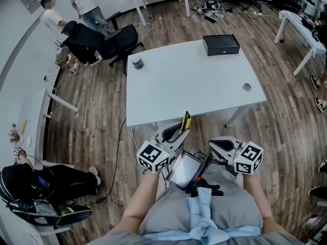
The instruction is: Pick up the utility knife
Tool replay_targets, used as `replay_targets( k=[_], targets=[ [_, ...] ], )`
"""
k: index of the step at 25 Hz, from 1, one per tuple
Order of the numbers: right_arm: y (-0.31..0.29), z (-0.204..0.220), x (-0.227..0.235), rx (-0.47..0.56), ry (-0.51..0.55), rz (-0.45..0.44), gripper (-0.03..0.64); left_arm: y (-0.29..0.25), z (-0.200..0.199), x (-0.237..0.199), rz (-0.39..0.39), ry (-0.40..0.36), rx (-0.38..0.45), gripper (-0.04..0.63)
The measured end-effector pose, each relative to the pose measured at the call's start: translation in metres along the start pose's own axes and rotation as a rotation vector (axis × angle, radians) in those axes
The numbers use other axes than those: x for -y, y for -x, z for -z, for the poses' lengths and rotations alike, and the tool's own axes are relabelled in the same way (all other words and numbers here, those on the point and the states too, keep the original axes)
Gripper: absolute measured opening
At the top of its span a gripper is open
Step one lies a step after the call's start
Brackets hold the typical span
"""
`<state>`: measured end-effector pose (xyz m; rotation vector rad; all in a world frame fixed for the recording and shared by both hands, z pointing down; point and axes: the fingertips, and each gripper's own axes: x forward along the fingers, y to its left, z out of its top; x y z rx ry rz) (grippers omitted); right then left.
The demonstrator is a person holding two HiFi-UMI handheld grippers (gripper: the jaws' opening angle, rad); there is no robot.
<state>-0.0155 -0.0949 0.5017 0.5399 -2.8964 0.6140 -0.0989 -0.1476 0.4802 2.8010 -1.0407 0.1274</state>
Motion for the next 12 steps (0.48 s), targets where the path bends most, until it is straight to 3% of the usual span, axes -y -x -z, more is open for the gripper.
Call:
replay_targets(
  k=[12],
  targets=[
    [0.0002, 0.0034, 0.0015, -0.018, 0.014, -0.014, 0.026, -0.0006, 0.0019, 0.0005, -0.012, 0.000, 0.006, 0.124]
  ],
)
